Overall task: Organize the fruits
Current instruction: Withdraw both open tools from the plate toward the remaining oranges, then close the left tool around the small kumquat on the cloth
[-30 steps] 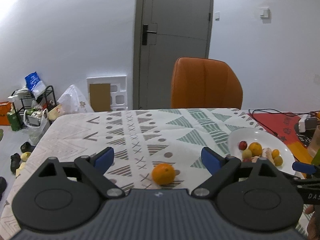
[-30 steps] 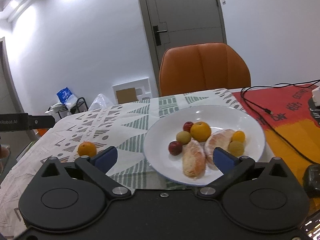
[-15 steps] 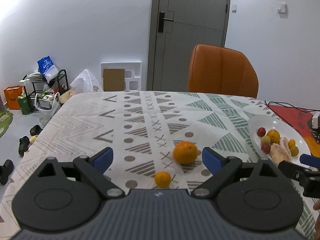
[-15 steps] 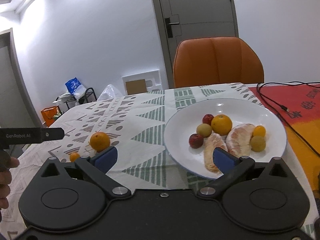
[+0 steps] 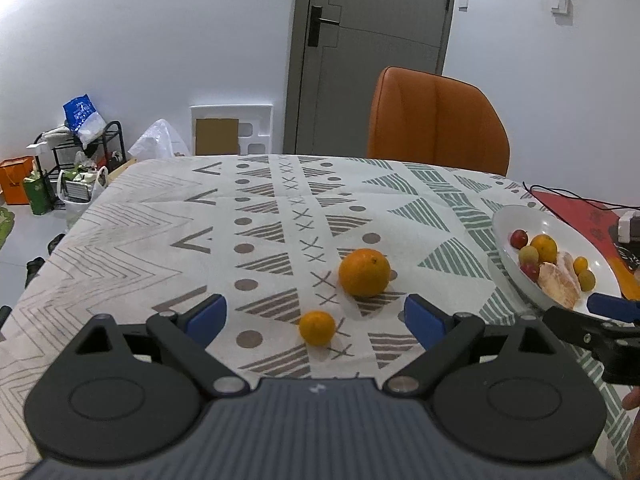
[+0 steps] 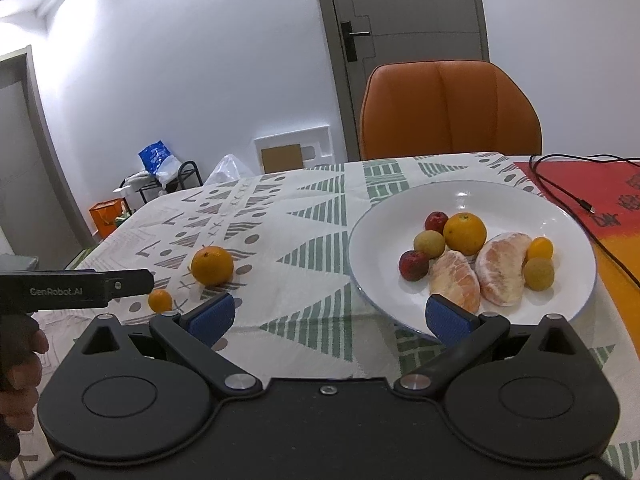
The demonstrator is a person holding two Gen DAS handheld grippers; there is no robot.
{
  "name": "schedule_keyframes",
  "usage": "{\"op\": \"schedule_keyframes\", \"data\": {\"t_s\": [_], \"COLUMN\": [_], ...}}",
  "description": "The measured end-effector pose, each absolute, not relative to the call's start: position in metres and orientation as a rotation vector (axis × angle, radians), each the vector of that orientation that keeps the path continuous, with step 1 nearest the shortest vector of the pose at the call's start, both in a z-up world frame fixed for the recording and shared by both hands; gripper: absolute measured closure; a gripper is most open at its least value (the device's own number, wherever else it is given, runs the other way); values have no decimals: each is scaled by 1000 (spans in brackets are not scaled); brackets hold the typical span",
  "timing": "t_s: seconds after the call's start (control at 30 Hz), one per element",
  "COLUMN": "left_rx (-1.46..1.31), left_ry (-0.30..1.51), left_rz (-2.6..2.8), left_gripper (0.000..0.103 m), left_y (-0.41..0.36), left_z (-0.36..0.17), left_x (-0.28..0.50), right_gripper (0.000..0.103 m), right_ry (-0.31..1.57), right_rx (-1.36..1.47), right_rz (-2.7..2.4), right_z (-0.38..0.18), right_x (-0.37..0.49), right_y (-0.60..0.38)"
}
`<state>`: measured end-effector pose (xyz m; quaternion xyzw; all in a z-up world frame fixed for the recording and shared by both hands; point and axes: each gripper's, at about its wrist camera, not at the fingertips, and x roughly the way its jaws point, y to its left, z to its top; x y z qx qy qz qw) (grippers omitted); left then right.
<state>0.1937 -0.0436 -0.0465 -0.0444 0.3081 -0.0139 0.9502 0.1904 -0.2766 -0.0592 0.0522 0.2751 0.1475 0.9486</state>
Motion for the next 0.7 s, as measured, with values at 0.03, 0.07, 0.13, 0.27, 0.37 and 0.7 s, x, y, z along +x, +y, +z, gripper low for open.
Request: {"op": "schedule_keyframes", "data": {"t_s": [0.03, 0.07, 0.13, 0.27, 0.37, 0.7], "left_rx": [-94, -97, -101, -93, -70, -79], "left_ry": [626, 626, 631, 632, 622, 632], "left_rz": [-33, -37, -44, -45, -37, -51], "left_gripper": [9, 9, 9, 11, 11, 11], "left_y": [-44, -44, -44, -46, -49, -46], "left_z": [-48, -49, -51, -57, -61, -69], "left_x": [194, 195, 196, 200, 201, 208], "right_gripper": [0, 0, 0, 0, 0, 0], "right_ry": [561, 562, 566, 573, 579, 567], "right_rx": [104, 103, 101, 96, 93, 102], "right_rz": [301, 302, 302, 303, 304, 298], "right_z": [-59, -60, -60, -61, -62, -60], "right_x": [191, 191, 192, 194, 196, 204], "right_y": [-276, -275, -274, -273, -271, -266]}}
